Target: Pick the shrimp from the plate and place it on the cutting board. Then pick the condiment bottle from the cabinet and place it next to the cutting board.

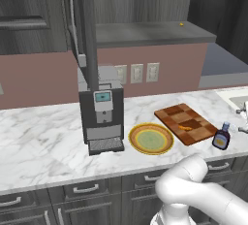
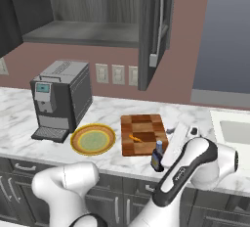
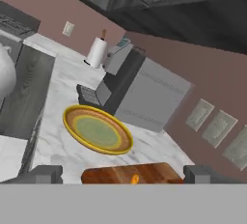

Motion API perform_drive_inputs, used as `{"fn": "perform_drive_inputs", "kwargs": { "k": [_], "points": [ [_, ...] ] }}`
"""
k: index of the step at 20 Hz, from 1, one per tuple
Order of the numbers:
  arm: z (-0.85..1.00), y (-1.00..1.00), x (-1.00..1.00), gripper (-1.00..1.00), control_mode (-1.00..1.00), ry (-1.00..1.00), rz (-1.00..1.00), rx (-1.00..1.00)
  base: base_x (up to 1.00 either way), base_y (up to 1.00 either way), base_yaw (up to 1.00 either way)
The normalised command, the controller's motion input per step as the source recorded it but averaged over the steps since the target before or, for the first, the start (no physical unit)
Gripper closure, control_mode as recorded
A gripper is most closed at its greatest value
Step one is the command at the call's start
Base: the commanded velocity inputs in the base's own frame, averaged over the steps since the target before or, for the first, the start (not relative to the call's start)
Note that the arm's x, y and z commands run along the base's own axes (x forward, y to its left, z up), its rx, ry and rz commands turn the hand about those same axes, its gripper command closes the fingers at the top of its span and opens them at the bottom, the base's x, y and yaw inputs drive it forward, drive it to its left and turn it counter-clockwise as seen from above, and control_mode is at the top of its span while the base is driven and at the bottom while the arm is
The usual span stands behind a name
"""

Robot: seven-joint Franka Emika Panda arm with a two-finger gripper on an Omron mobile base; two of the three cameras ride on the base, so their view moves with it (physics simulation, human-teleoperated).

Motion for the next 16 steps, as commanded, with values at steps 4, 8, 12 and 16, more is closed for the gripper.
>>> {"fn": "perform_drive_inputs", "kwargs": {
  "k": [4, 8, 12, 16],
  "points": [
    [0.44, -0.10, -0.43, -1.00, -1.00, -0.22, -0.07, -0.32, 0.00, 0.00, 0.00],
    [0.64, -0.10, -0.48, -1.00, -1.00, -0.28, -0.06, -0.23, 0.00, 0.00, 0.00],
    [0.75, -0.14, -0.61, -1.00, -1.00, -0.29, -0.05, -0.16, 0.00, 0.00, 0.00],
    [0.75, -0.16, -0.63, -1.00, -1.00, -0.32, -0.05, -0.20, 0.00, 0.00, 0.00]
  ]
}}
